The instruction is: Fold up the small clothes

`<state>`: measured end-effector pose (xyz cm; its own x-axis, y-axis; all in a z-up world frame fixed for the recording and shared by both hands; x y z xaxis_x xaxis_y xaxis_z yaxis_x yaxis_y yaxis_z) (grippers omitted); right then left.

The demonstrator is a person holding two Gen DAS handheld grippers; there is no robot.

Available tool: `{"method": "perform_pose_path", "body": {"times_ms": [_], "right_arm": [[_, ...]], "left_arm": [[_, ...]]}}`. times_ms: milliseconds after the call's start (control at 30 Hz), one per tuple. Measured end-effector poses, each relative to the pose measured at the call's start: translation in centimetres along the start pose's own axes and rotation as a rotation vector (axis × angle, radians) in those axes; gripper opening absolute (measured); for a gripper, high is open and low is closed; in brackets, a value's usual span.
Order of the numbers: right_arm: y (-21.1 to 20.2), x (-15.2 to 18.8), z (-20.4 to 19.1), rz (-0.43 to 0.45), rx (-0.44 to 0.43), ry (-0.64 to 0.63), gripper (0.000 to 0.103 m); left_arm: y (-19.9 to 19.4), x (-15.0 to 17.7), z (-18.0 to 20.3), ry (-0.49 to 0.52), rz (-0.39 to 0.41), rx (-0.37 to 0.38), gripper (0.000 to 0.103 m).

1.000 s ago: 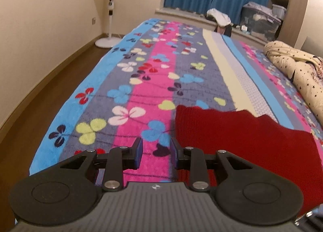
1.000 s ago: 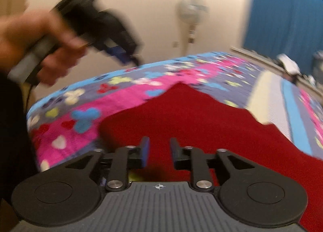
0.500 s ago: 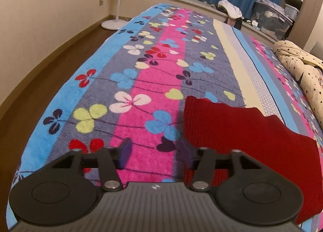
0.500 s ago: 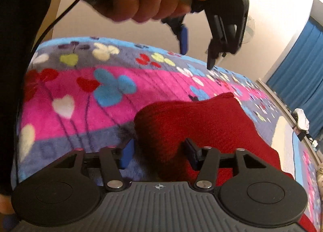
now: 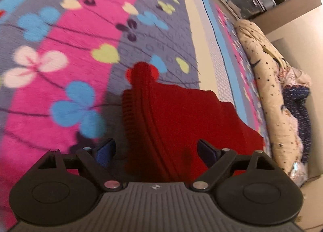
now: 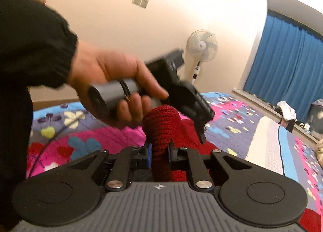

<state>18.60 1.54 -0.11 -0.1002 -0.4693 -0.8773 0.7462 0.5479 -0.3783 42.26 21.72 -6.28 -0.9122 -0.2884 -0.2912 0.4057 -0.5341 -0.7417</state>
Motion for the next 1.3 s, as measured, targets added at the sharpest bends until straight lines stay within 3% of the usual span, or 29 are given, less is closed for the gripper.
{"method": "perform_pose_path", "body": {"times_ms": [67,100,133,200,267,367,467,567,667,767,900,933,1033,1100,1167,1233,1267,1300], "right_arm": [[-0.4,-0.1,0.2,0.011,0.002,0.024,0.014],[-0.4,-0.1,0.3,0.015,0.003,0.028,0.014],[-0.4,-0.1,0.3,0.018,0.003,0.030,0.014],[-0.3,-0.3,0.1,0.015,-0.004,0.023,0.014],[-0.4,-1.2,-0.8,0.044,-0.014,-0.006,0.014],[-1.2,-3.7,-1.7,0.120,-0.043,0.031,0.014],[-2.4,-6.1,-0.1,0.162,-0.095,0.279,0.014],[-3.5,-5.5,3.1,0.124,-0.054,0.530,0.014],[-5.6,-3.0,6.2,0.074,0.051,0.663,0.013],[-9.6,-0.6,9.0,0.079,0.178,0.753,0.013],[-15.4,3.8,12.8,0.054,0.428,0.882,0.012],[-16.1,5.2,13.6,0.025,0.479,0.918,0.012],[-16.3,11.9,17.1,-0.190,0.593,1.100,0.012],[-15.5,15.9,18.5,-0.321,0.571,1.192,0.013],[-16.1,18.2,19.2,-0.298,0.518,1.306,0.017],[-16.7,18.3,19.3,-0.252,0.456,1.327,0.022],[-16.9,18.2,19.6,-0.225,0.429,1.331,0.031],[-17.0,18.3,20.0,-0.200,0.398,1.353,0.047]], "left_arm": [[1.4,-0.3,0.1,0.005,-0.024,0.026,0.068],[1.7,-0.5,0.2,0.012,-0.018,0.028,0.046],[1.7,-0.7,0.2,0.012,-0.005,0.030,0.031],[0.6,-1.2,0.5,0.025,0.028,0.039,0.026],[-1.8,-1.5,1.0,0.025,0.087,0.074,0.025],[-7.3,-1.6,0.8,0.004,0.240,0.111,0.025],[-10.6,-1.0,0.3,0.014,0.341,0.090,0.025],[-9.6,-0.4,1.7,0.026,0.345,0.049,0.025],[-8.6,0.9,7.5,0.186,0.400,-0.004,0.026],[-6.9,2.6,15.8,0.310,0.438,0.048,0.030],[-2.9,5.3,25.7,0.390,0.371,0.150,0.071],[-2.6,6.1,27.1,0.417,0.361,0.161,0.072],[-3.5,8.9,29.1,0.518,0.382,0.145,0.072],[-3.6,10.8,28.4,0.577,0.353,0.099,0.070],[-3.2,13.1,26.8,0.644,0.300,0.025,0.062],[-2.6,15.6,25.6,0.698,0.255,-0.005,0.047],[-2.0,16.9,25.0,0.716,0.233,-0.018,0.042],[-1.3,17.8,24.1,0.727,0.217,-0.028,0.031]]}}
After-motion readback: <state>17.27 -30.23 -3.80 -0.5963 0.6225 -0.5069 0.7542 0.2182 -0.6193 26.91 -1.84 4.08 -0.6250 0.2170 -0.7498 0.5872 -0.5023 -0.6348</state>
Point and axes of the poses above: each gripper's, at about its wrist camera, not at the fingertips, and y roughly the way its jaws point, z to its right, x to its underside, the point moved 4 cm from there along y, roughly the way its jaws point, and after that the axes turned 1 degree about -z, right-handed, at the moved point
